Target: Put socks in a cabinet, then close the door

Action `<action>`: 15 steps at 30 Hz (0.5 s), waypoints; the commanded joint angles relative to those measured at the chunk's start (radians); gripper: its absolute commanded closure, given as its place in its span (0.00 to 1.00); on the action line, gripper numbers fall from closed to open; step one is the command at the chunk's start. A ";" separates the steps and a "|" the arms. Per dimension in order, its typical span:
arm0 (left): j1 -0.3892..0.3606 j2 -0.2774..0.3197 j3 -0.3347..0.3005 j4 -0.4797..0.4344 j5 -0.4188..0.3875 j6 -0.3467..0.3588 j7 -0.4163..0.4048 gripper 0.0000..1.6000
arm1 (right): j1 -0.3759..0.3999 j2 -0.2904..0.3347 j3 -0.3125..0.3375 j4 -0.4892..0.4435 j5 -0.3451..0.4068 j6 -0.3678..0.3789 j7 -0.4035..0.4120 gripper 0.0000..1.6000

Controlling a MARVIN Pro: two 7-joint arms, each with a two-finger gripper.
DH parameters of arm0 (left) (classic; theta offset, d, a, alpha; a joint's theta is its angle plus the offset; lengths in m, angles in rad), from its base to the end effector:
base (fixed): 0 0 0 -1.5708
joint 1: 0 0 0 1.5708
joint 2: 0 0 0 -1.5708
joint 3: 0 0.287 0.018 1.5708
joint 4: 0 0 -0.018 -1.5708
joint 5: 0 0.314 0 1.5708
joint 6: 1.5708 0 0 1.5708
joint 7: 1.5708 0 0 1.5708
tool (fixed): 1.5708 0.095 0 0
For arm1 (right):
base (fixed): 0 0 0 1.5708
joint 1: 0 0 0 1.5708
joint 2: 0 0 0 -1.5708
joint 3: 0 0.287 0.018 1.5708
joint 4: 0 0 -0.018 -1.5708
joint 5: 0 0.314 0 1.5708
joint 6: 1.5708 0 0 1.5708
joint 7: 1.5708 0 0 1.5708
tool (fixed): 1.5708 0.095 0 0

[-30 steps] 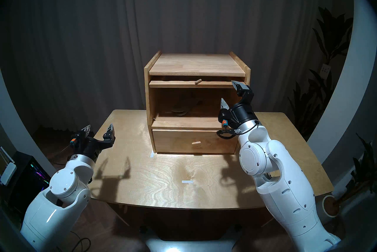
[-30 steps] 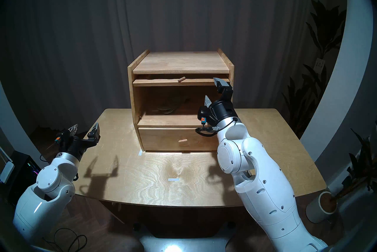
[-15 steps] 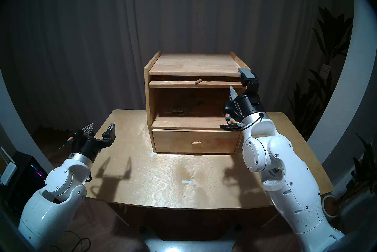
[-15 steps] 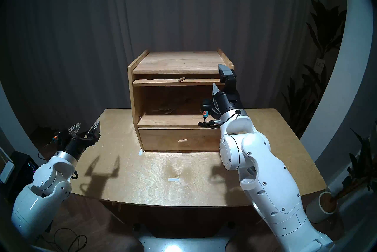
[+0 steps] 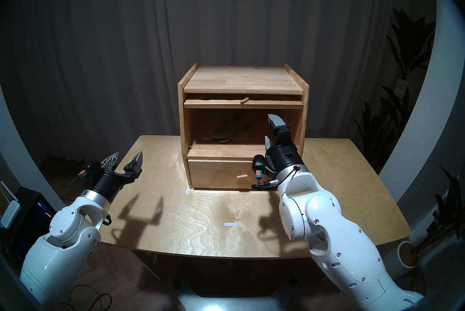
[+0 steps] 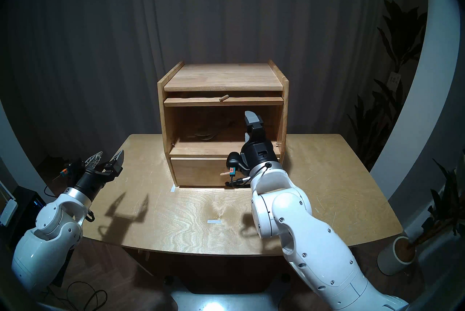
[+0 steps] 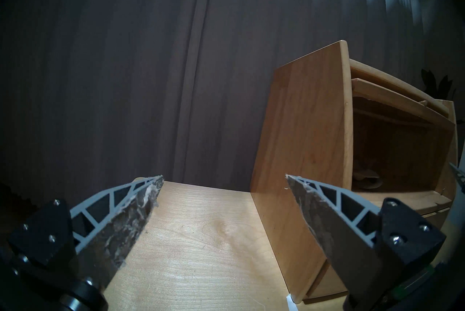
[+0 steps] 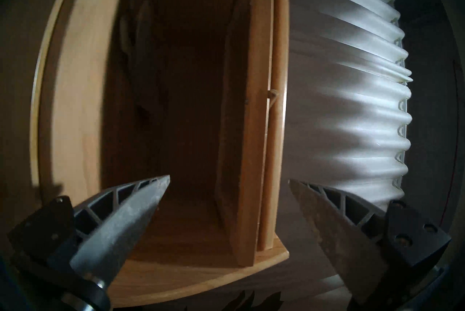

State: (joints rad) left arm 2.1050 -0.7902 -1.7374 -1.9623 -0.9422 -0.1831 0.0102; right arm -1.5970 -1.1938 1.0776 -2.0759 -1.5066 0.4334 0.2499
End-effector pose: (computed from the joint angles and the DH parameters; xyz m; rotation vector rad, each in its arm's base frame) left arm 0.3139 0.1552 -0.2352 2.0378 0.0645 2.0978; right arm 0.3537 0.0911 -0.1885 0.9699 1.2638 1.2884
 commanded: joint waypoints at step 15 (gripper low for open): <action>0.040 0.034 -0.093 0.059 -0.181 -0.037 -0.325 0.00 | 0.162 -0.060 0.077 0.024 -0.160 0.129 0.141 0.00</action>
State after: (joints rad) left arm 2.1396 -0.7719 -1.7938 -1.9134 -1.0706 -0.2052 -0.2219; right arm -1.5284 -1.2182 1.1224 -2.0562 -1.6221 0.5328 0.3580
